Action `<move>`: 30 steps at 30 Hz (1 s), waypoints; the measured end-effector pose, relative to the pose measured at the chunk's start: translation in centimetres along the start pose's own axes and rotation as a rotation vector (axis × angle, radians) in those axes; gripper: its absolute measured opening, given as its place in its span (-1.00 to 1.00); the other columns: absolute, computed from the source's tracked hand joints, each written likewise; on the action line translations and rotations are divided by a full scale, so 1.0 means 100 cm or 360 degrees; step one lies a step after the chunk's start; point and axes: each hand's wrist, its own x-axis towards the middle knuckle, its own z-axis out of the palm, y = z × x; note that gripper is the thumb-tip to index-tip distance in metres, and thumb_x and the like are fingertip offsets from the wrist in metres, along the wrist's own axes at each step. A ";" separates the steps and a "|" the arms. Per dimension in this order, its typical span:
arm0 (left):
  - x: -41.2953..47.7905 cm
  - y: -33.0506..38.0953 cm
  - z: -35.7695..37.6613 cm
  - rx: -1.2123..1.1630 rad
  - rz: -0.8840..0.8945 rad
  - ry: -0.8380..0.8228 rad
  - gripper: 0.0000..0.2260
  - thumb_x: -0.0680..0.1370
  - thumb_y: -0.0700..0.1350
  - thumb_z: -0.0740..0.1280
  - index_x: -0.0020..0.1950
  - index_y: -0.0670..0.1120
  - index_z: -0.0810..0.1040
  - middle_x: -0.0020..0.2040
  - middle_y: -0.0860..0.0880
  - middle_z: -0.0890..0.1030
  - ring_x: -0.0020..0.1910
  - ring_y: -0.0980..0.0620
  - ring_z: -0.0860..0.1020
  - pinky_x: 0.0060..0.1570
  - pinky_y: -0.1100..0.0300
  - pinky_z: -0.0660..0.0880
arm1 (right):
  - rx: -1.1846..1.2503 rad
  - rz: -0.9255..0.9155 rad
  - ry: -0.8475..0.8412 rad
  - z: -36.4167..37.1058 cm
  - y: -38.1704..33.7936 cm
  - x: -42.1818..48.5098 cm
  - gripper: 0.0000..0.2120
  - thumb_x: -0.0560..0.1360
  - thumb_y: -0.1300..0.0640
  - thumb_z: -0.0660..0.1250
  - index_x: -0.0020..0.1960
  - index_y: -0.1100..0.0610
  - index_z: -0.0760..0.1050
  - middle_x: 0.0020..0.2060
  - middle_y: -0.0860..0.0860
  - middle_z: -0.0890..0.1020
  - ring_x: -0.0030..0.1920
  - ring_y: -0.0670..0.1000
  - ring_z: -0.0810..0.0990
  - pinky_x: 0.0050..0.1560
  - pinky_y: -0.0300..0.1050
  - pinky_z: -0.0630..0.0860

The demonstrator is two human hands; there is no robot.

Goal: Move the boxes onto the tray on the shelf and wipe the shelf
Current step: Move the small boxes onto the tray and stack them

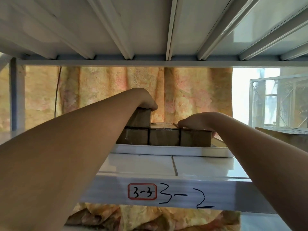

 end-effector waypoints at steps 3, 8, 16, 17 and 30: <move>0.000 -0.002 0.001 -0.0001 -0.0012 -0.0025 -0.67 0.49 0.03 0.31 0.11 -0.18 0.48 0.02 -0.13 0.47 -0.05 -0.08 0.47 -0.12 0.13 0.39 | -0.0034 -0.0061 0.0069 0.000 0.001 0.003 -0.64 0.56 -0.12 0.11 0.05 0.14 0.50 -0.11 0.08 0.54 -0.16 0.05 0.53 -0.16 -0.10 0.43; 0.002 -0.006 0.001 -0.0010 -0.0017 -0.0027 -0.69 0.48 0.05 0.32 0.02 -0.17 0.43 0.00 -0.12 0.45 -0.06 -0.07 0.45 -0.12 0.13 0.37 | -0.0110 -0.0031 0.0091 -0.006 -0.005 -0.004 -0.53 0.57 -0.08 0.15 0.37 0.16 0.34 0.36 0.15 0.38 0.28 0.20 0.42 0.04 -0.02 0.37; 0.003 -0.006 0.006 -0.0013 -0.0023 0.0015 -0.56 0.49 0.06 0.32 0.24 -0.20 0.46 0.08 -0.14 0.46 0.03 -0.09 0.47 -0.08 0.13 0.39 | -0.0032 -0.0053 0.0041 -0.004 -0.002 0.000 -0.61 0.59 -0.06 0.11 0.30 0.16 0.38 0.07 0.08 0.40 -0.09 0.03 0.46 -0.13 -0.09 0.39; 0.002 -0.006 0.006 -0.0016 -0.0025 0.0002 -0.58 0.49 0.06 0.31 0.23 -0.19 0.47 0.06 -0.14 0.47 0.02 -0.09 0.47 -0.08 0.13 0.38 | -0.0041 -0.0089 0.0072 -0.001 -0.001 0.005 -0.62 0.58 -0.09 0.12 0.24 0.15 0.43 0.06 0.05 0.45 -0.10 0.02 0.49 -0.10 -0.09 0.40; 0.002 -0.007 0.009 -0.0016 -0.0050 0.0060 -0.76 0.42 -0.01 0.34 -0.05 -0.15 0.45 -0.23 -0.07 0.42 -0.24 0.01 0.46 -0.40 0.21 0.33 | -0.0065 -0.0169 0.0524 0.009 0.009 0.050 -0.58 0.41 -0.22 0.28 -0.33 0.14 0.41 -0.33 0.02 0.46 -0.33 -0.05 0.43 -0.39 -0.18 0.28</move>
